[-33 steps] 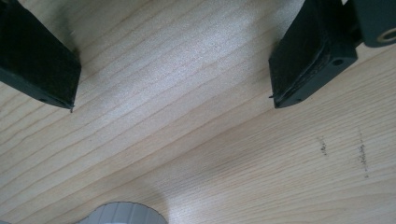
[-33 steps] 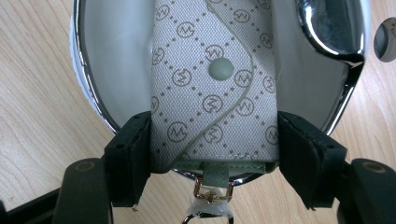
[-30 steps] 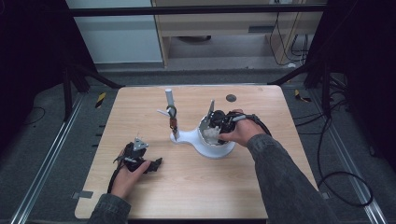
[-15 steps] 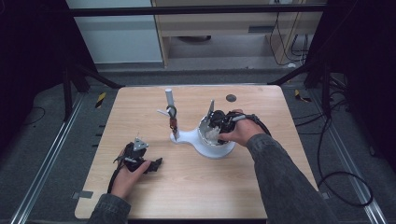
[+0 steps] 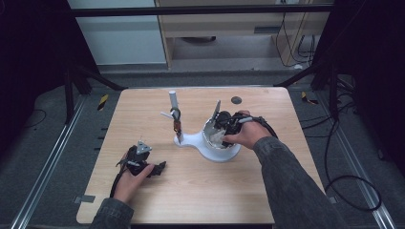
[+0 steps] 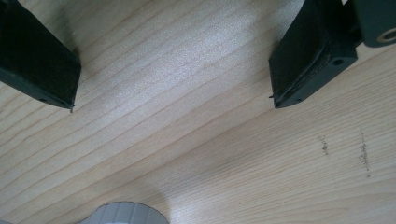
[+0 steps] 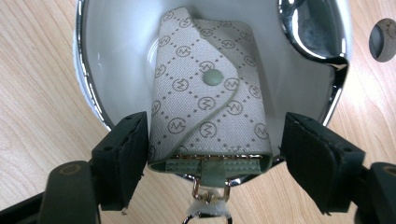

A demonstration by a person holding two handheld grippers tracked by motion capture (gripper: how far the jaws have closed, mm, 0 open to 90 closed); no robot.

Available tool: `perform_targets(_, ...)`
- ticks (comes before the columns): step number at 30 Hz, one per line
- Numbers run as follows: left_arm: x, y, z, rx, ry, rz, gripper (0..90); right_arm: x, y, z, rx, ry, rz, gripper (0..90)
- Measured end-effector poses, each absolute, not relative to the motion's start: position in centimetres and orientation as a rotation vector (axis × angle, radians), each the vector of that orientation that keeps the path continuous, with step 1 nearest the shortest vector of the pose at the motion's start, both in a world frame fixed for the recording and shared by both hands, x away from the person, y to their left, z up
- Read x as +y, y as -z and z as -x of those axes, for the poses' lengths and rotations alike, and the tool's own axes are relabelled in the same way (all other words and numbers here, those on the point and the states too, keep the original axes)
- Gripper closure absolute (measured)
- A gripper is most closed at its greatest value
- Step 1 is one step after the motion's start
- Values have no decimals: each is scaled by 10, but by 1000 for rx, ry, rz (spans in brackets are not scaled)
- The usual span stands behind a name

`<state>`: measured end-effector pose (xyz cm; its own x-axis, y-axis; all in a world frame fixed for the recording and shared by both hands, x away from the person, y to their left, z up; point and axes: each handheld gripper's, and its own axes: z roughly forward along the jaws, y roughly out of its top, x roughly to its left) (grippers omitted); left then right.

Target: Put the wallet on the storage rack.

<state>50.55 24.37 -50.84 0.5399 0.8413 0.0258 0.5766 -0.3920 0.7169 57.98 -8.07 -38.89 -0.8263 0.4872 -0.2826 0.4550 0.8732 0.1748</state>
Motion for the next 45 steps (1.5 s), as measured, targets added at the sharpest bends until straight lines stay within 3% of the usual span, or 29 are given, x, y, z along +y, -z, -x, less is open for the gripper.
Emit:
perform_targets(13,244,508,-506,1140,-514,-2114,13,-90,363,-560,2647,-300,-704,229)
perform_targets(25,244,508,-505,1141,-512,-2115,12,-134,358,-538,2501,-526,-867,111)
perform_targets(45,243,509,-505,1143,-512,-2115,10,-201,408,-508,2399,-659,-1079,99)
